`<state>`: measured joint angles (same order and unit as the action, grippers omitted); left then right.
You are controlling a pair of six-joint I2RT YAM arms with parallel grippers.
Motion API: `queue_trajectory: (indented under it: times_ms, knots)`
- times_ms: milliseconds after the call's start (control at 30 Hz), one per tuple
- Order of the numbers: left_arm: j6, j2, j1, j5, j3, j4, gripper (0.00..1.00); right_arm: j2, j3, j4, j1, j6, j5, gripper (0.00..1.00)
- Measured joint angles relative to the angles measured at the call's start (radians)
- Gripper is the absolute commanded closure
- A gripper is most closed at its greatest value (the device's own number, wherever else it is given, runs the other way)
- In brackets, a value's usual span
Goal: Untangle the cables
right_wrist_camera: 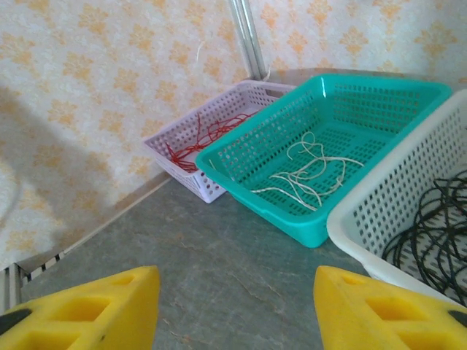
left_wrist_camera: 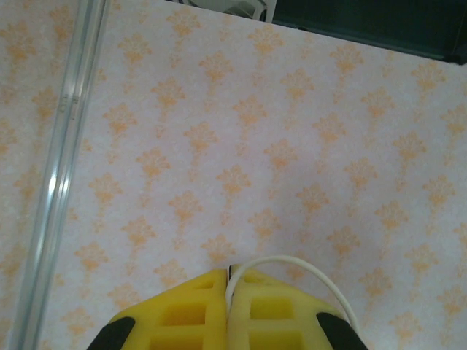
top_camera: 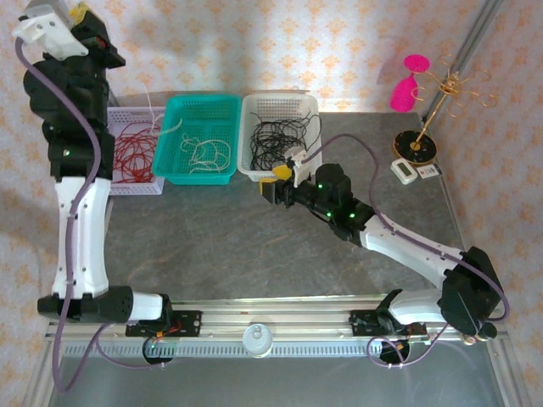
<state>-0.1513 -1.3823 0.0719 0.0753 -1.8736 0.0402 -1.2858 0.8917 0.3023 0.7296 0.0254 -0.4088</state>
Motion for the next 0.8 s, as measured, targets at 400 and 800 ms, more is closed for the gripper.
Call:
queue_trajectory:
  times_ms: [400, 800]
  knots:
    - [-0.111, -0.307, -0.048, 0.107, 0.183, 0.169, 1.00, 0.105, -0.032, -0.172, -0.191, 0.070, 0.148, 0.41]
    - [-0.159, -0.559, -0.132, -0.095, 0.351, -0.036, 0.47, 0.246, -0.341, -0.200, -0.497, 0.103, 0.620, 0.35]
